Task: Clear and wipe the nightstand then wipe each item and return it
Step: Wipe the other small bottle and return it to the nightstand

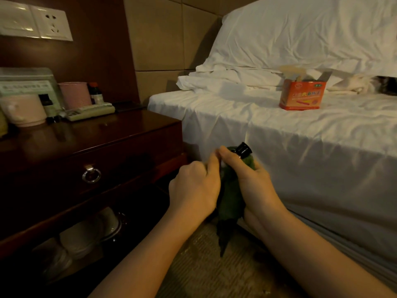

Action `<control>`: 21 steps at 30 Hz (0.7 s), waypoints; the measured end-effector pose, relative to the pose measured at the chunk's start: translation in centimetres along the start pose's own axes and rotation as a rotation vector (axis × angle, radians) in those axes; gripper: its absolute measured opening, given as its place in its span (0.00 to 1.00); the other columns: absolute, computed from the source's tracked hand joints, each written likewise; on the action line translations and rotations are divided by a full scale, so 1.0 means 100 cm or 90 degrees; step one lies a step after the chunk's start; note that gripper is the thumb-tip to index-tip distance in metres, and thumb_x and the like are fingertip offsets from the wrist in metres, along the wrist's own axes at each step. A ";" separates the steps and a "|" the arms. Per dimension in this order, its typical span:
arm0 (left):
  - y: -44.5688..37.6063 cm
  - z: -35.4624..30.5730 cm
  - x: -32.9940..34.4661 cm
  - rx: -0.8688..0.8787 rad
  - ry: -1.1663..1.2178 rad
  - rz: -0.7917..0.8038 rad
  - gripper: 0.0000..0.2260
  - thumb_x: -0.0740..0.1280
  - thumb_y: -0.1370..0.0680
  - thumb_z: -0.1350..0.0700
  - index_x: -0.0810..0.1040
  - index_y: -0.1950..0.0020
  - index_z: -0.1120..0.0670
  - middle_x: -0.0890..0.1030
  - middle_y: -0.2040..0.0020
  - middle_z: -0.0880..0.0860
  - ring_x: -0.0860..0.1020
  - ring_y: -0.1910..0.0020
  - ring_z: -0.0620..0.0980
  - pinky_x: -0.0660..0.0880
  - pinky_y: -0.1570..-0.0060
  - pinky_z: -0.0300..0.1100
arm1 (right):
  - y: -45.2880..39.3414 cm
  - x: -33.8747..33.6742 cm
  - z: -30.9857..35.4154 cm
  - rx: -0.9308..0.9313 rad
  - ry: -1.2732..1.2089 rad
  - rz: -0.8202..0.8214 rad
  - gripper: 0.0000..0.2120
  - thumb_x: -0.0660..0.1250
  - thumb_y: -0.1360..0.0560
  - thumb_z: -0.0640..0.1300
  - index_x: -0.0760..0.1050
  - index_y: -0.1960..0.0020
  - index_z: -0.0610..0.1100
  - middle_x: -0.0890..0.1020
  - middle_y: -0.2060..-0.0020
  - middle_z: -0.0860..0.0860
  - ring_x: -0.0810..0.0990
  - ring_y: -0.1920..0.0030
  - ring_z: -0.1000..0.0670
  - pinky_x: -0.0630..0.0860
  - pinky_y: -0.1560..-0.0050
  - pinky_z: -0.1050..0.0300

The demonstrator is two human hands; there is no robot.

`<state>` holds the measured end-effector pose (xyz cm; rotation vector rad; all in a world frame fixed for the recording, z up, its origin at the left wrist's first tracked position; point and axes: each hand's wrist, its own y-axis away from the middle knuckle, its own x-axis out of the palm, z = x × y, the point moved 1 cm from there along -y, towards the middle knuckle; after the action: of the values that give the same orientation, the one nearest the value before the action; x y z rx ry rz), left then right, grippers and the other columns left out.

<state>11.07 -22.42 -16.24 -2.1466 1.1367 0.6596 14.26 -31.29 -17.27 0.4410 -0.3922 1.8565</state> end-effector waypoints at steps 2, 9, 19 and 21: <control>-0.001 0.001 0.002 -0.065 0.105 0.039 0.23 0.46 0.18 0.42 0.77 0.55 0.52 0.75 0.60 0.51 0.75 0.59 0.50 0.71 0.54 0.46 | 0.002 0.000 0.001 0.004 0.004 0.022 0.04 0.73 0.31 0.42 0.80 0.60 0.43 0.83 0.66 0.45 0.82 0.62 0.46 0.79 0.60 0.53; 0.010 0.002 -0.001 -0.216 0.428 0.285 0.23 0.48 0.18 0.41 0.69 0.65 0.52 0.67 0.80 0.49 0.65 0.82 0.45 0.61 0.80 0.33 | 0.006 0.001 0.016 -0.222 0.269 0.070 0.08 0.73 0.31 0.41 0.75 0.65 0.41 0.77 0.73 0.48 0.77 0.71 0.52 0.73 0.70 0.58; 0.003 0.010 -0.020 0.294 -0.016 -0.095 0.32 0.42 0.28 0.30 0.77 0.63 0.50 0.77 0.72 0.49 0.76 0.69 0.44 0.69 0.68 0.41 | 0.006 -0.011 0.009 -0.511 1.000 -0.043 0.17 0.75 0.37 0.51 0.76 0.51 0.49 0.69 0.61 0.53 0.76 0.58 0.45 0.56 0.73 0.61; 0.004 0.004 -0.016 0.299 -0.101 -0.066 0.36 0.40 0.27 0.29 0.80 0.56 0.49 0.80 0.66 0.49 0.78 0.65 0.46 0.71 0.65 0.42 | 0.008 -0.010 0.007 -0.544 1.038 -0.058 0.17 0.76 0.38 0.48 0.76 0.52 0.47 0.64 0.63 0.54 0.75 0.58 0.45 0.58 0.72 0.60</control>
<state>9.89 -21.43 -15.58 -1.7092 0.9731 0.4508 13.89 -32.68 -17.19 -1.5178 0.0274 1.2385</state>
